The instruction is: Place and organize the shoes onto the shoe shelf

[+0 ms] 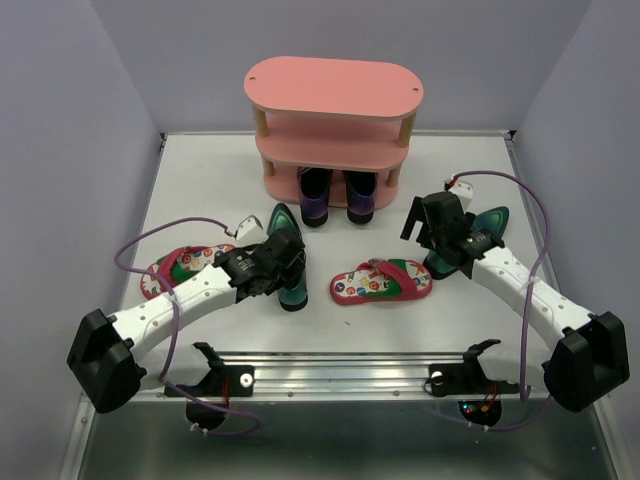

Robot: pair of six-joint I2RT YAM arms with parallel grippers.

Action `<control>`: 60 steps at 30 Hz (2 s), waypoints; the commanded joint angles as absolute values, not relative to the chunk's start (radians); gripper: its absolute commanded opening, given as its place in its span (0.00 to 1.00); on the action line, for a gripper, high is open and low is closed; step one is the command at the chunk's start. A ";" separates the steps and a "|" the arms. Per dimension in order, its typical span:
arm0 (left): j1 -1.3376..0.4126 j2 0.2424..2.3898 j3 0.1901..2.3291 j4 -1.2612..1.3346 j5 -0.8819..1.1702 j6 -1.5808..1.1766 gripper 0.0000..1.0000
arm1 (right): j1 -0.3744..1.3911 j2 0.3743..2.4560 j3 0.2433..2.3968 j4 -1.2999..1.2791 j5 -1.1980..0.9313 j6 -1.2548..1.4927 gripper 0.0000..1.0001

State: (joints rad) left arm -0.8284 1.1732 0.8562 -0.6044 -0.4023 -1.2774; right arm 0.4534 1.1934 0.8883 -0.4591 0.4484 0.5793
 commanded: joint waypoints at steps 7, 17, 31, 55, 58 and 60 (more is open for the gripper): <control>-0.818 1.115 0.842 -0.730 -0.511 -1.329 0.57 | 0.459 1.178 0.896 -0.416 0.457 0.564 1.00; -0.816 1.112 0.934 -0.842 -0.606 -1.289 0.58 | 0.459 1.184 0.903 -0.417 0.453 0.566 1.00; -0.807 1.230 0.824 -0.643 -0.391 -1.206 0.69 | 0.459 1.190 0.908 -0.414 0.446 0.563 1.00; -0.792 1.071 1.054 -1.121 -0.491 -1.261 0.00 | 0.459 1.204 0.907 -0.400 0.436 0.558 1.00; -0.792 1.065 1.106 -1.115 -0.523 -1.250 0.00 | 0.459 1.203 0.904 -0.397 0.433 0.560 1.00; -0.792 1.080 1.153 -1.106 -0.552 -1.188 0.00 | 0.459 1.206 0.907 -0.396 0.430 0.560 1.00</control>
